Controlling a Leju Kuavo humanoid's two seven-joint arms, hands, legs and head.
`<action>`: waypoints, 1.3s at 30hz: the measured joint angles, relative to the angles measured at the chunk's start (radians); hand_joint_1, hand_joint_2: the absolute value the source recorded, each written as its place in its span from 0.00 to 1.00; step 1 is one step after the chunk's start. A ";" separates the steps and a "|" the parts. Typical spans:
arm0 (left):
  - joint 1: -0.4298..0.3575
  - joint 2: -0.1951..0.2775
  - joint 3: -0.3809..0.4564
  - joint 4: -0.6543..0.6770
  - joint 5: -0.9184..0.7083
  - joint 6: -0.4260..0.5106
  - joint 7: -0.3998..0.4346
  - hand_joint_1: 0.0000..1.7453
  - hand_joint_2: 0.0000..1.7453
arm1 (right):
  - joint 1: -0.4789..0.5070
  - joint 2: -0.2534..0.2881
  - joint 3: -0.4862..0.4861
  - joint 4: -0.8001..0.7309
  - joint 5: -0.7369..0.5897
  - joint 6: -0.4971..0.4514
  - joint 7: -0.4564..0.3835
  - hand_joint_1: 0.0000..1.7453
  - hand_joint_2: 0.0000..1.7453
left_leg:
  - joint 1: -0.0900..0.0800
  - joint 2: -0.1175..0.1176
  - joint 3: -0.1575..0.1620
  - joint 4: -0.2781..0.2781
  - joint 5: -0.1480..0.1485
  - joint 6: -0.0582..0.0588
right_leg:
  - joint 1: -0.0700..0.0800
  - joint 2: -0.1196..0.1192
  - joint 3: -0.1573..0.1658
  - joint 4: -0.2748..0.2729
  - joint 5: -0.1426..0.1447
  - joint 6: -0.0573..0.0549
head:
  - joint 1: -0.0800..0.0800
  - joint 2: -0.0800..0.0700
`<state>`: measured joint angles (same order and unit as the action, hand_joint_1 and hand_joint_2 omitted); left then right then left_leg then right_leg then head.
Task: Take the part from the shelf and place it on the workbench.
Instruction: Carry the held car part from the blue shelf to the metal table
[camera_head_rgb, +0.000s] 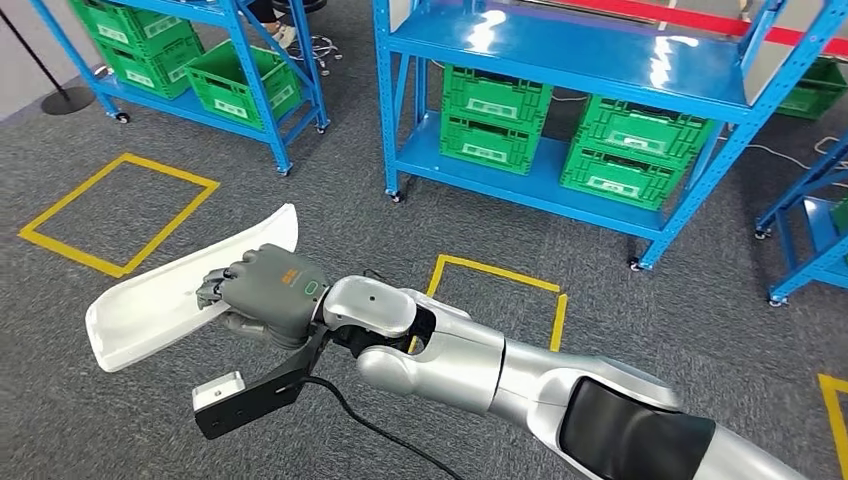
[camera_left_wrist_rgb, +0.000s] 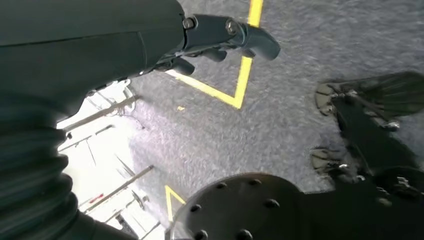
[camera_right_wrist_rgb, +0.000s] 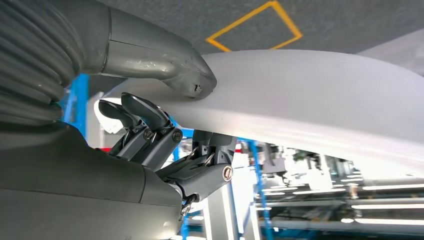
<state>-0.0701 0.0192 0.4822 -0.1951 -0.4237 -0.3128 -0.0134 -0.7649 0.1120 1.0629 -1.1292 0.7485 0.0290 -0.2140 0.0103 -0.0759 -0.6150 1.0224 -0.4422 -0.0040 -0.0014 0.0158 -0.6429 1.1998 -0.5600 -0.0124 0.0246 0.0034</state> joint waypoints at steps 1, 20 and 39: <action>0.000 -0.001 0.000 0.000 0.001 0.000 -0.001 0.00 1.00 | -0.001 0.000 0.000 0.000 0.000 0.000 0.000 1.00 1.00 | 0.000 -0.013 -0.002 0.002 0.002 -0.003 | -0.001 0.025 0.034 -0.069 0.026 -0.004 | 0.000 0.000; -0.019 0.022 0.010 0.000 0.032 0.000 0.018 0.00 1.00 | -0.008 -0.001 0.020 -0.030 0.013 0.012 0.019 1.00 1.00 | -0.003 0.123 0.019 -0.005 -0.012 -0.034 | 0.013 -0.142 0.077 -0.176 0.060 -0.019 | -0.004 0.000; -0.021 0.047 0.020 0.000 0.016 0.000 0.043 0.00 1.00 | 0.065 -0.025 0.007 -0.103 0.071 -0.001 0.095 1.00 1.00 | 0.004 0.002 -0.040 0.040 -0.012 -0.050 | -0.001 -0.004 0.071 -0.175 0.072 -0.041 | -0.003 0.000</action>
<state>-0.0912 0.0659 0.5022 -0.1952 -0.4082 -0.3128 0.0300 -0.6995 0.0866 1.0695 -1.2324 0.8194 0.0279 -0.1194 0.0141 -0.0737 -0.6549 1.0627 -0.4546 -0.0540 -0.0028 0.0117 -0.5722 1.0244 -0.4882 -0.0533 0.0219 0.0034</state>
